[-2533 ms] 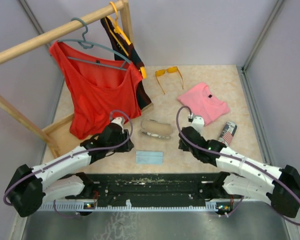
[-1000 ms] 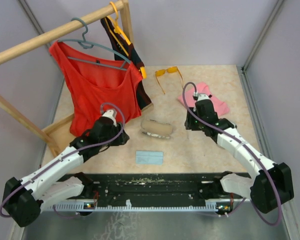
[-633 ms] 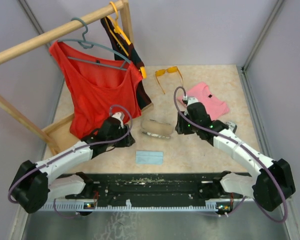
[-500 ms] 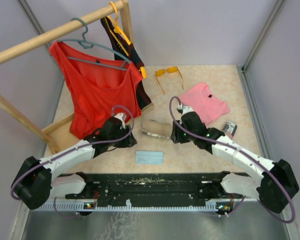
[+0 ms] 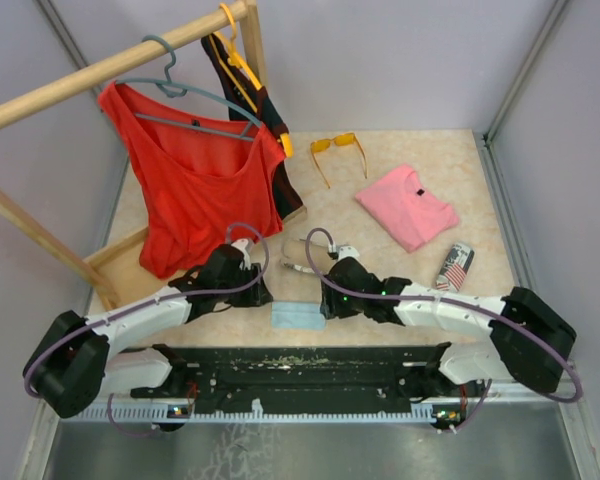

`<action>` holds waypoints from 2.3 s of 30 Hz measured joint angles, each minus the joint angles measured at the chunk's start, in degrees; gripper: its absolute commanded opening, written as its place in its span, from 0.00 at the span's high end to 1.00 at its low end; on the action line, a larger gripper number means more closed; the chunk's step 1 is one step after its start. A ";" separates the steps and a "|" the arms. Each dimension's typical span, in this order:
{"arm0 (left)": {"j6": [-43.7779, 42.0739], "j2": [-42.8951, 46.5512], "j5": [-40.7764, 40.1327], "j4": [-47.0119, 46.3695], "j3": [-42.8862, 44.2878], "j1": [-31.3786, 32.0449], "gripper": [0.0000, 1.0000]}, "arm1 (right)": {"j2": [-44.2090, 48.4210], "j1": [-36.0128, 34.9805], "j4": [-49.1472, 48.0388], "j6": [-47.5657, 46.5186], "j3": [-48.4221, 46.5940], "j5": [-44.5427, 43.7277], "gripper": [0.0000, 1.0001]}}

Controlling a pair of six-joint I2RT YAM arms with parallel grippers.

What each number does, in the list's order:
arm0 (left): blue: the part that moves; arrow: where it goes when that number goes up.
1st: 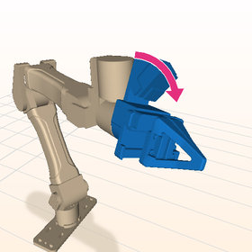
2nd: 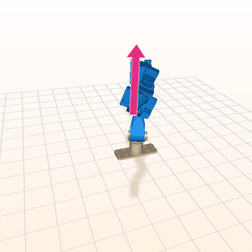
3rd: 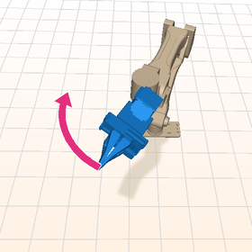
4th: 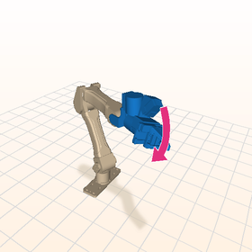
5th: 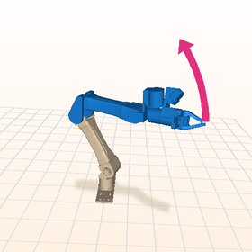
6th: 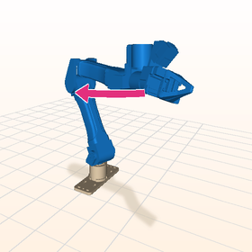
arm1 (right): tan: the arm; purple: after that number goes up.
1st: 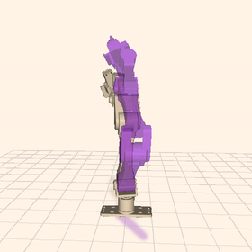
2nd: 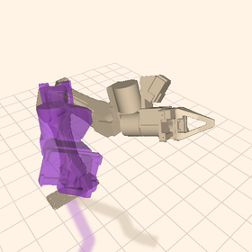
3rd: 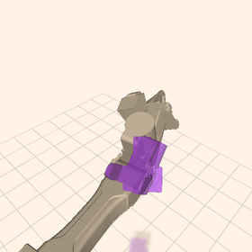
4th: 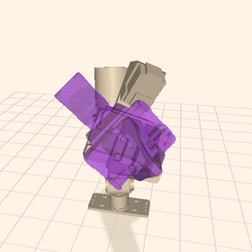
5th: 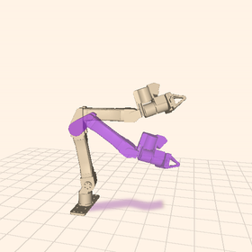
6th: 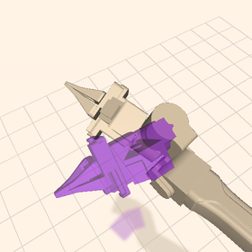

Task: Organize the sunglasses
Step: Pick up the glasses cleaning cloth from the center of the board.

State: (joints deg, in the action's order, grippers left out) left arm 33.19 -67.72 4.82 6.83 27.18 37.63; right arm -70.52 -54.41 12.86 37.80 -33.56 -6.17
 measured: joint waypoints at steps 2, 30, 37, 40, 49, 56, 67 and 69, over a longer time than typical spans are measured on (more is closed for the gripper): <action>0.00 0.00 0.59 -0.35 -0.28 0.00 0.51 | -2.36 -0.26 -0.37 0.33 -0.24 -0.28 0.55; 2.21 -7.74 -3.50 -1.62 2.99 7.65 0.54 | -5.86 0.22 -5.03 4.74 1.46 -3.48 0.57; 2.84 -9.70 -7.41 0.00 5.22 10.01 0.55 | -3.43 0.61 -5.07 5.60 2.91 -3.87 0.57; 2.97 -10.60 -9.60 0.72 6.23 11.54 0.57 | -3.19 0.61 -5.14 5.90 2.95 -3.89 0.57; 3.39 -10.95 -13.22 1.95 6.67 12.92 0.72 | -2.93 0.61 -5.18 5.97 3.61 -3.96 0.57; 3.43 -10.99 -14.51 2.56 6.56 12.92 0.87 | -2.91 0.66 -5.29 5.99 3.69 -3.89 0.57; 3.82 -10.51 -14.95 1.49 5.66 12.92 1.00 | -2.71 0.85 -9.62 7.41 5.60 -1.77 0.54; 3.98 -10.27 -14.97 1.25 5.38 12.92 1.00 | -2.71 1.09 -10.97 7.89 6.29 -1.22 0.54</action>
State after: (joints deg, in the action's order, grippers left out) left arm 37.17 -78.00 -10.15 8.08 32.56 50.54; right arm -73.23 -53.32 1.89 45.69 -27.27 -7.40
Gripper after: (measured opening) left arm 0.005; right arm 0.454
